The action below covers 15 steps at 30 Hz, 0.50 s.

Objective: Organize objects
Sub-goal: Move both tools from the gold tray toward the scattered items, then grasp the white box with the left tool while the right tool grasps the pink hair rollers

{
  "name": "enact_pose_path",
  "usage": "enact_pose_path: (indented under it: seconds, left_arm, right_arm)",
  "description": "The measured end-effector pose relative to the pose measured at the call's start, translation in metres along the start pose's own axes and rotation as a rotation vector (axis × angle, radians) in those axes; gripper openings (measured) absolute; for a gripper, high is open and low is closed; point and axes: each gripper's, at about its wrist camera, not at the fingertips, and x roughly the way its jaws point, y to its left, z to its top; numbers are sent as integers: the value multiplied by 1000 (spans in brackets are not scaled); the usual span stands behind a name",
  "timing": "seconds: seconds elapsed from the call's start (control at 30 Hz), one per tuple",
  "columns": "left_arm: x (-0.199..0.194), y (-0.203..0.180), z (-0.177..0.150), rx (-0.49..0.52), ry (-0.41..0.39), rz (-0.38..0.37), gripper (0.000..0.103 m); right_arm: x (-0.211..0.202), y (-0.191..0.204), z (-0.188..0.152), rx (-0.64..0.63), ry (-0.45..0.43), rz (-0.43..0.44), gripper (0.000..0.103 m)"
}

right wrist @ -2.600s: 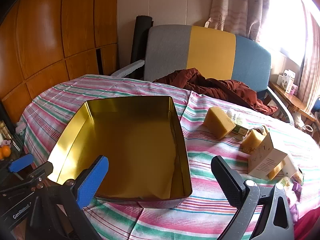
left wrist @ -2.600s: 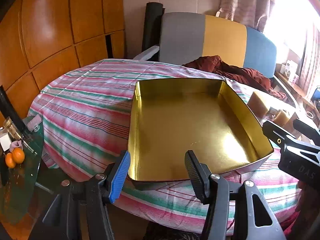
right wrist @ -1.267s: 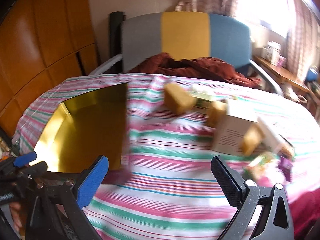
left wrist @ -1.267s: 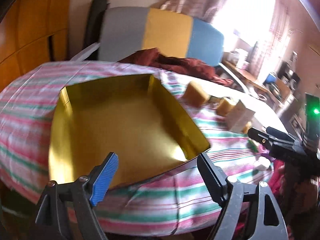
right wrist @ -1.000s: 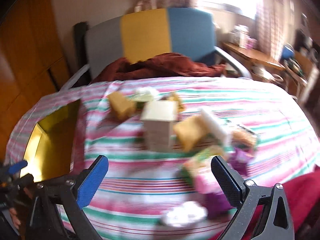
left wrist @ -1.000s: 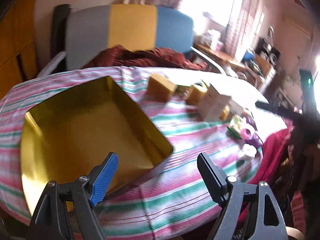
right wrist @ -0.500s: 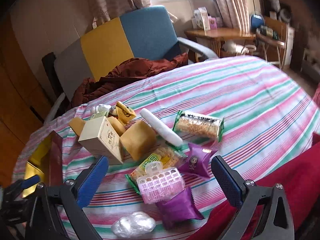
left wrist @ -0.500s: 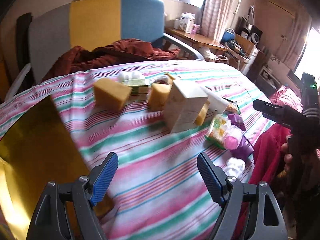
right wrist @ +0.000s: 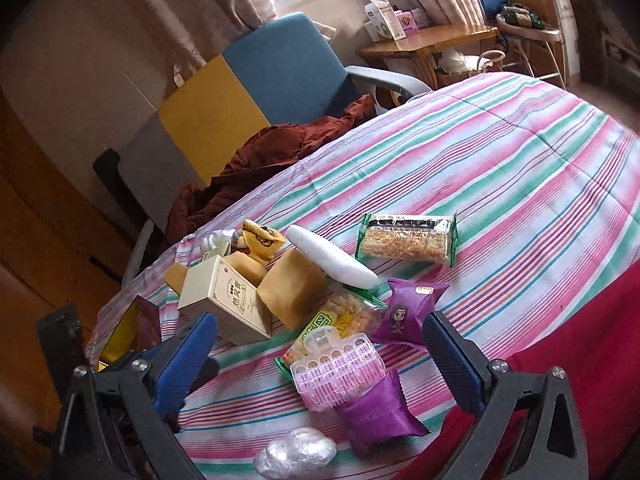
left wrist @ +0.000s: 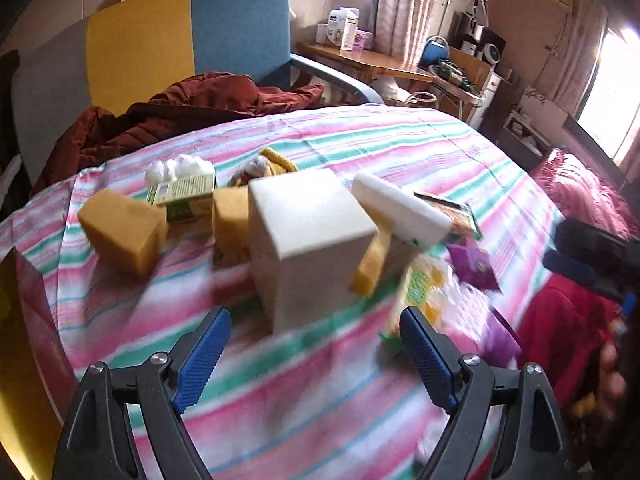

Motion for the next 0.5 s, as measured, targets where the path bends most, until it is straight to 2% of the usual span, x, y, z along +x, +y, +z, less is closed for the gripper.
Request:
enact_pose_path:
  seconds: [0.17, 0.2, 0.23, 0.27, 0.43, 0.5]
  left_arm:
    - [26, 0, 20, -52, -9, 29, 87]
    - [31, 2, 22, -64, -8, 38, 84]
    - [33, 4, 24, -78, -6, 31, 72]
    - [35, 6, 24, -87, -7, 16, 65]
    - [21, 12, 15, -71, -46, -4, 51]
    - [10, 15, 10, -72, -57, -12, 51]
  right_arm:
    - [0, -6, 1, 28, -1, 15, 103]
    - [0, -7, 1, 31, 1, 17, 103]
    - [0, -7, 1, 33, 2, 19, 103]
    - [0, -8, 1, 34, 4, 19, 103]
    - [10, -5, 1, 19, 80, 21, 103]
    - [18, -2, 1, 1, 132, 23, 103]
